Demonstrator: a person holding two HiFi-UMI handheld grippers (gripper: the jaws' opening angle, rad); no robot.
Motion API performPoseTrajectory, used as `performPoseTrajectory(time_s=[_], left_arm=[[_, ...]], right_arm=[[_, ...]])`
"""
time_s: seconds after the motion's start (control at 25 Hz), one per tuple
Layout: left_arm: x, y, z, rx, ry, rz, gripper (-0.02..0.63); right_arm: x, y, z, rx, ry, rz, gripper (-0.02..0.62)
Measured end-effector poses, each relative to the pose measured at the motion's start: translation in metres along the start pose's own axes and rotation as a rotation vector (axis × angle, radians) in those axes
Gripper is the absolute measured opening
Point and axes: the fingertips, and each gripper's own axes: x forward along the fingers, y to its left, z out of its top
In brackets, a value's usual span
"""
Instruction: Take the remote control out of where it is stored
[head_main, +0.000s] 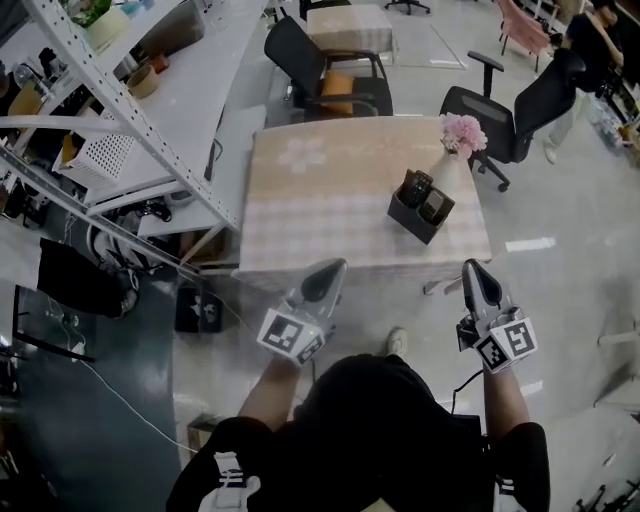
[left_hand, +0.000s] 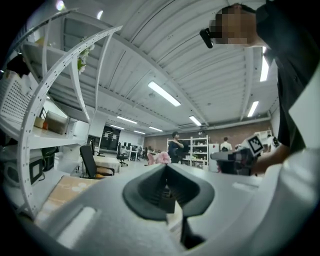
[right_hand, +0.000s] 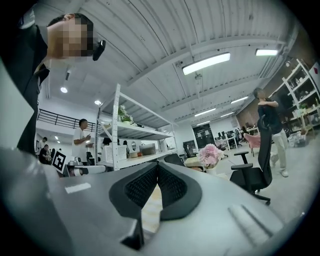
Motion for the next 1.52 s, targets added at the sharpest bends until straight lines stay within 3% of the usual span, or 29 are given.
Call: performPoseTrajectory(time_s=[0.32,0.6,0.88,1.28,1.52], left_arm=[[0.071,-0.011,-0.010,0.023,0.028,-0.001,0.002],[0.132,-0.024,-0.021,0.018,0.036,-0.006,0.002],[0.176,-0.026,-0.036,0.026,0.055,0.061,0.003],[0.229,-0.003,-0.057,-0.014,0.100,0.142,0.087],[0.263,0.020,-0.080,0.023,0.151,0.154,0.158]], right_arm=[[0.013,-0.067,0.003,0.022,-0.025,0.040,0.005],[0.005,-0.126,0.009,0.034,-0.008,0.024,0.005],[-0.006,-0.161,0.009,0.038,0.018,0.025,0.005],[0.007,-0.178,0.003,0.050,0.048,0.024,0.005],[0.012,-0.190,0.007,0.036,0.052,-0.033,0.005]])
